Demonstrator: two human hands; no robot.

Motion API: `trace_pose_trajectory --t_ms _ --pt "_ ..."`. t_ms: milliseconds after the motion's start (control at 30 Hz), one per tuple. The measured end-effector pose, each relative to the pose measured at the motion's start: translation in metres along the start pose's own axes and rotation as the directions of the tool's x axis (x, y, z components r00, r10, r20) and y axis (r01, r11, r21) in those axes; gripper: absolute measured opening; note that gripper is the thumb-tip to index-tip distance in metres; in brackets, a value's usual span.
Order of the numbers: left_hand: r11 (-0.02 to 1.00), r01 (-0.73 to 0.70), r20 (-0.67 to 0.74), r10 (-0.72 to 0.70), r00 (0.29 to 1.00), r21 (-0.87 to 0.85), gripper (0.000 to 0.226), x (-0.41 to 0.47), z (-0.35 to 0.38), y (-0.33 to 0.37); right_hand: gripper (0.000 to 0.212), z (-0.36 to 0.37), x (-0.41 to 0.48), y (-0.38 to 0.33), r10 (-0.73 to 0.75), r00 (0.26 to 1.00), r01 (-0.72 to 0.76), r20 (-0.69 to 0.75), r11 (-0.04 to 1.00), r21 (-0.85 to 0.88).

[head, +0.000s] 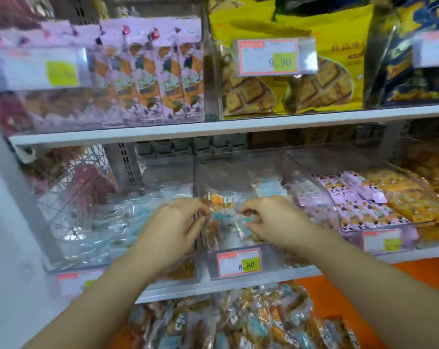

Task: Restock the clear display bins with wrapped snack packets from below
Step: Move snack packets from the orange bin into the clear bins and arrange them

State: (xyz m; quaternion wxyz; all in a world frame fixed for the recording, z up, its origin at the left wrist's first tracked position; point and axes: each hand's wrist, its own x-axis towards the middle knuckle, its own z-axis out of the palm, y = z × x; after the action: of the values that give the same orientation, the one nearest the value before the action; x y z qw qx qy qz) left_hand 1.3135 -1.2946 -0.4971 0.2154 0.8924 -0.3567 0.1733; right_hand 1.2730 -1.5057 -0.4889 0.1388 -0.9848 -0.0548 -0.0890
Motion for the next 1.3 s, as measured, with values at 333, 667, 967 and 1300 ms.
trace_pose_trajectory --t_ms 333,667,967,1300 --pt "0.985 -0.075 -0.065 0.066 0.996 -0.156 0.019 0.004 0.009 -0.029 0.04 0.044 0.065 0.011 0.163 0.965 -0.066 0.207 0.911 -0.408" --pt "0.893 0.173 -0.094 -0.231 0.968 -0.416 0.035 0.01 0.002 -0.006 0.018 -0.006 0.029 -0.016 0.099 0.978 -0.007 -0.181 0.893 0.45" --pt "0.373 0.309 0.17 -0.361 0.917 -0.875 0.051 0.008 -0.009 0.009 0.056 -0.026 -0.002 -0.053 0.024 0.999 0.012 -0.035 0.628 0.778" --pt "-0.18 0.253 0.304 -0.362 0.881 -0.95 0.018 0.002 -0.014 0.021 0.049 -0.022 -0.01 -0.067 0.134 0.984 -0.01 -0.119 0.704 0.71"
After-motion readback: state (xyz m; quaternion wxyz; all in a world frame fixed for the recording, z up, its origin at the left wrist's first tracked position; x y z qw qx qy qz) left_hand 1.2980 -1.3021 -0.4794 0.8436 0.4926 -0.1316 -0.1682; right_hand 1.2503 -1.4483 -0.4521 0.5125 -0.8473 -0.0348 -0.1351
